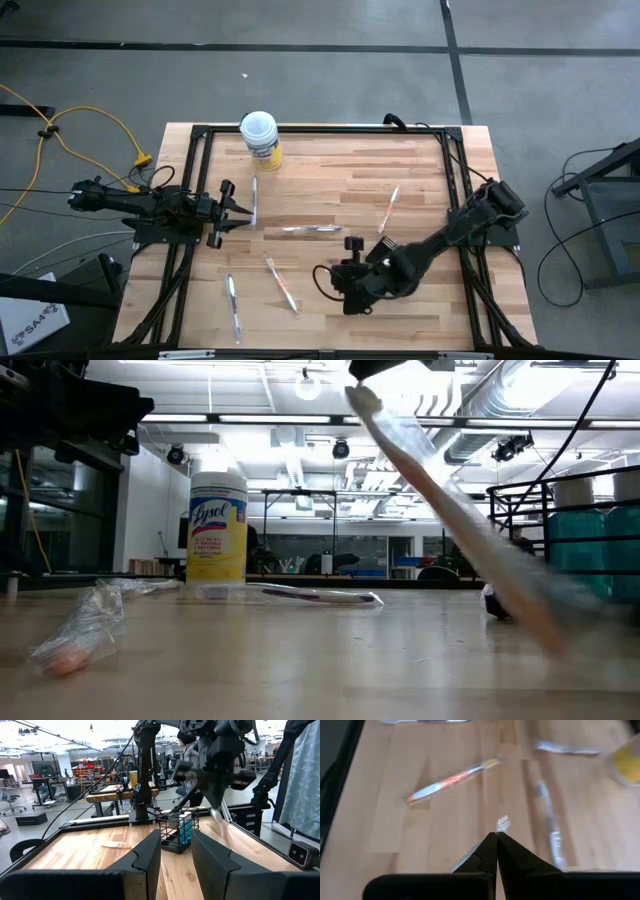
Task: Pick & Place toothbrushing station
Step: Put the bottom orange toothbrush into the wire organizer
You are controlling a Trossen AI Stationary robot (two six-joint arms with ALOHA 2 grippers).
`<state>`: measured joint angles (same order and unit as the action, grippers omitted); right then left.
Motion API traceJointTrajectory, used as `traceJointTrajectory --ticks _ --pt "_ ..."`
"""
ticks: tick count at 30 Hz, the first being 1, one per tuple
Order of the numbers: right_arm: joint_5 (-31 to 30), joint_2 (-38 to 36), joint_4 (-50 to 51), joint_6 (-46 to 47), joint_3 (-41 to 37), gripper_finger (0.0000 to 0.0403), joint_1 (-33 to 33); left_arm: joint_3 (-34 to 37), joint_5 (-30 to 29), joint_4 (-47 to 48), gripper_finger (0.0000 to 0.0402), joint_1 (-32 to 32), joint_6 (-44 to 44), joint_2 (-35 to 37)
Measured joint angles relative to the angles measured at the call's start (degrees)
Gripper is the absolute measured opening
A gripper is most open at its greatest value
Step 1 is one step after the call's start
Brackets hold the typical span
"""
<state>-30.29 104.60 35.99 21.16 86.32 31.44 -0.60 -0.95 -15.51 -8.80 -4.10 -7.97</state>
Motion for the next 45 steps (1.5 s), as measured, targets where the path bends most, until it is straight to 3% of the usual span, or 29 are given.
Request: traceJointTrajectory --ticks 9,18,30,45 --pt "-16.1 -4.4 1.9 -1.4 0.0 0.0003 3.8 0.0 0.0 0.0 0.0103 0.0 0.0 0.0" --pt "-27.9 -8.0 8.0 -0.1 0.0 0.0003 5.7 0.0 0.0 0.0 0.0103 0.0 0.0 0.0" --pt "-31.3 -17.3 17.2 4.7 0.0 0.0003 4.8 0.0 0.0 0.0 0.0103 0.0 0.0 0.0" --pt "-34.4 -19.6 39.5 24.2 0.0 0.0003 6.4 0.0 0.0 0.0 0.0103 0.0 0.0 0.0"
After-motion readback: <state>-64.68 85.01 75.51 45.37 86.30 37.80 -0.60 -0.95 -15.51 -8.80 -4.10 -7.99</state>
